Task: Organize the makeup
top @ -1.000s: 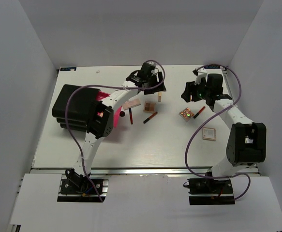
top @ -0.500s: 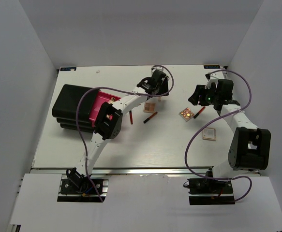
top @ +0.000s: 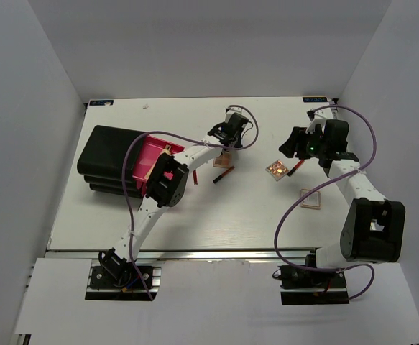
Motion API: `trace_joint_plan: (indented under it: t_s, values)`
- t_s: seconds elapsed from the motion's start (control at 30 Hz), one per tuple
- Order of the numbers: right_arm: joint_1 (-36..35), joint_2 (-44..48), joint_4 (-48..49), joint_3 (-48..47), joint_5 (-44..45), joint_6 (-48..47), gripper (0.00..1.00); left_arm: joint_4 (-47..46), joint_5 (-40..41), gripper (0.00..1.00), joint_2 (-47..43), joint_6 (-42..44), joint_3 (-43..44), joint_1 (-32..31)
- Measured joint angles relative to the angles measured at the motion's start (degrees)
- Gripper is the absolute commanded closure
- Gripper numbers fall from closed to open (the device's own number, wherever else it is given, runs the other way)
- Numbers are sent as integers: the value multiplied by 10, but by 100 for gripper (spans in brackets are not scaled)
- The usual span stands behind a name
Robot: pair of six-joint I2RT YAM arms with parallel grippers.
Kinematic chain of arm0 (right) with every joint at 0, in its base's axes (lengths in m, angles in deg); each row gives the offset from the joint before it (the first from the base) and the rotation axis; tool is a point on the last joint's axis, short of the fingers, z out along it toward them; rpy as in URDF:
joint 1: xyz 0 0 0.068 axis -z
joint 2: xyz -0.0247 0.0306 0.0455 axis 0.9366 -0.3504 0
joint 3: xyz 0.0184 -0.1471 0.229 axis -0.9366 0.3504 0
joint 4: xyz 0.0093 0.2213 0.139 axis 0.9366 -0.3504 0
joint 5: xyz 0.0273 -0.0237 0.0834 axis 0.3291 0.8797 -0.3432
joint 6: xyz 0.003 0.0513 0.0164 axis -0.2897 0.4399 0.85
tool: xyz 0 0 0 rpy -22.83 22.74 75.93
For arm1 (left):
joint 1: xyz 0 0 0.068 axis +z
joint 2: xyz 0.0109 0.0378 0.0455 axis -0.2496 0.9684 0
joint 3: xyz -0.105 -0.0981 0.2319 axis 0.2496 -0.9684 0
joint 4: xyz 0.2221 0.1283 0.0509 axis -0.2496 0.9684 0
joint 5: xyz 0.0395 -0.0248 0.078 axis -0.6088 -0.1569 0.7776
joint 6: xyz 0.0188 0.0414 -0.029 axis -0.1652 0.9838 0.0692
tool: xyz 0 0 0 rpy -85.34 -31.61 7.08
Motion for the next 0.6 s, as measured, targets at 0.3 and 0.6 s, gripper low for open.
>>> trace_joint_plan:
  t_s: [0.3, 0.6]
  values:
    - [0, 1, -1, 8, -6, 4, 38, -47, 11, 100, -22, 36, -53, -5]
    - [0, 7, -1, 9, -11, 0, 38, -50, -54, 100, -93, 19, -98, 7]
